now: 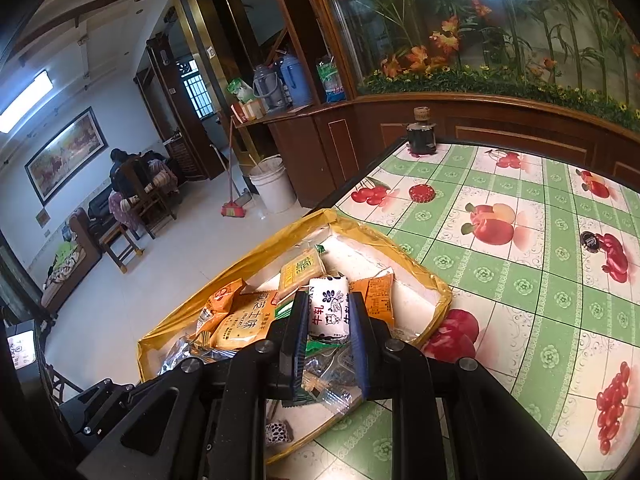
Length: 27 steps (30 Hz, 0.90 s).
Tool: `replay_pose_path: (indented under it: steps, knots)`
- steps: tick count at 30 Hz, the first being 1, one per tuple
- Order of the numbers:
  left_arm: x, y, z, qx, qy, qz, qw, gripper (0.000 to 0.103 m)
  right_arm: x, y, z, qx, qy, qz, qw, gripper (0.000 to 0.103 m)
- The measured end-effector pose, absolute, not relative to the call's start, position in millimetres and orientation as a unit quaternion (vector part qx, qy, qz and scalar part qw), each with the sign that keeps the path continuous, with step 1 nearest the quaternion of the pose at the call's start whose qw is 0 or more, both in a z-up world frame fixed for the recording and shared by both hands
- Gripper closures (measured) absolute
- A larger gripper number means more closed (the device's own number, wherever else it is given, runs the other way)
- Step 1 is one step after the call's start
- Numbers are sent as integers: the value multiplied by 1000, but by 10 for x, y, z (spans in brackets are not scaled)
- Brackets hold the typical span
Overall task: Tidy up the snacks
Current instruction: 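Lower the white candy into the tray with right tool, then lower and release the foil bag in the tray with left tool while right tool releases the candy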
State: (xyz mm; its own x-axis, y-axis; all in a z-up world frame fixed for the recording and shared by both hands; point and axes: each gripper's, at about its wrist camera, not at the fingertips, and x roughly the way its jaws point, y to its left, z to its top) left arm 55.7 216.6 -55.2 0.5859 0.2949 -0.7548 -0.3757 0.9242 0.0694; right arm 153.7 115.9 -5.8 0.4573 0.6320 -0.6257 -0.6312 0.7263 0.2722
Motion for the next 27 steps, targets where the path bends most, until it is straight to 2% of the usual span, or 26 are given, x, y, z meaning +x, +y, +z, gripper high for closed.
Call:
replay_pose_path:
  steps: [27]
  knots:
    - [877, 2424, -579, -56, 411, 206, 886, 45, 1812, 1314, -203, 24, 384, 368, 846, 83]
